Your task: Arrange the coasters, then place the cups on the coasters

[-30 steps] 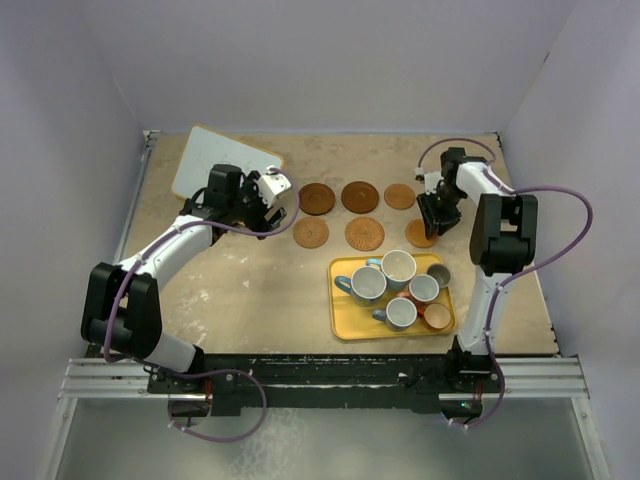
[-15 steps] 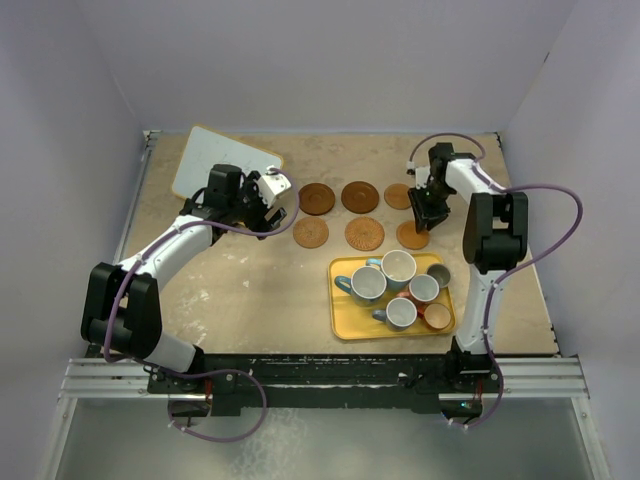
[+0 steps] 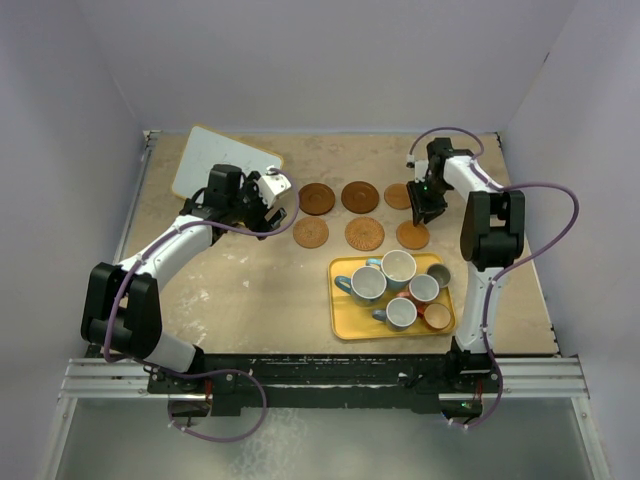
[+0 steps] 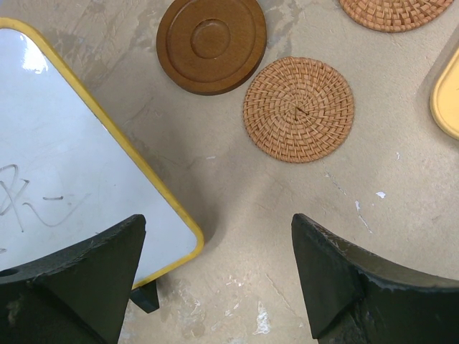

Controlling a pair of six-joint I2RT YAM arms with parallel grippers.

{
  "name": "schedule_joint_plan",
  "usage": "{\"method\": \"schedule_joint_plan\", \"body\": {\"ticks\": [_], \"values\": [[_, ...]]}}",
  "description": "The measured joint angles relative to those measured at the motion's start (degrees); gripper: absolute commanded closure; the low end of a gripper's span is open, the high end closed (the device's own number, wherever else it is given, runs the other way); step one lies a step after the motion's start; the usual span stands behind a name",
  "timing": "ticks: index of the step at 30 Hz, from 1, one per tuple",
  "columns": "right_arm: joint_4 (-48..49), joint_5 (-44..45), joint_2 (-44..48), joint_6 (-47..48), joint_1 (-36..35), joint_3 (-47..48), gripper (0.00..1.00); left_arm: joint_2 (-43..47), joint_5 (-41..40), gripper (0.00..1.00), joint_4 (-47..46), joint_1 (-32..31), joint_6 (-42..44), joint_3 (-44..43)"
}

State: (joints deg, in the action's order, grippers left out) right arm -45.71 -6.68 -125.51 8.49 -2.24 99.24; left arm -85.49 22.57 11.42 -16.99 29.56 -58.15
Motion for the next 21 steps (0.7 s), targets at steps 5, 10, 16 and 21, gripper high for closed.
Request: {"method": "schedule_joint_plan", "body": {"ticks": [5, 10, 16, 21], "values": [[-0.1, -0.1, -0.1, -0.6, 0.0, 0.2, 0.63, 0.0, 0.0, 0.21, 0.0, 0.0, 0.0, 0.0], [0.0, -0.1, -0.1, -1.3, -0.4, 0.2, 0.65, 0.0, 0.0, 0.21, 0.0, 0.0, 0.0, 0.0], [0.1, 0.1, -0.4, -1.9, -1.2, 0.6, 0.67, 0.0, 0.0, 0.21, 0.0, 0.0, 0.0, 0.0], [-0.3, 0.1, -0.9, -2.5, -1.4, 1.5, 0.68, 0.0, 0.0, 0.21, 0.0, 0.0, 0.0, 0.0]]}}
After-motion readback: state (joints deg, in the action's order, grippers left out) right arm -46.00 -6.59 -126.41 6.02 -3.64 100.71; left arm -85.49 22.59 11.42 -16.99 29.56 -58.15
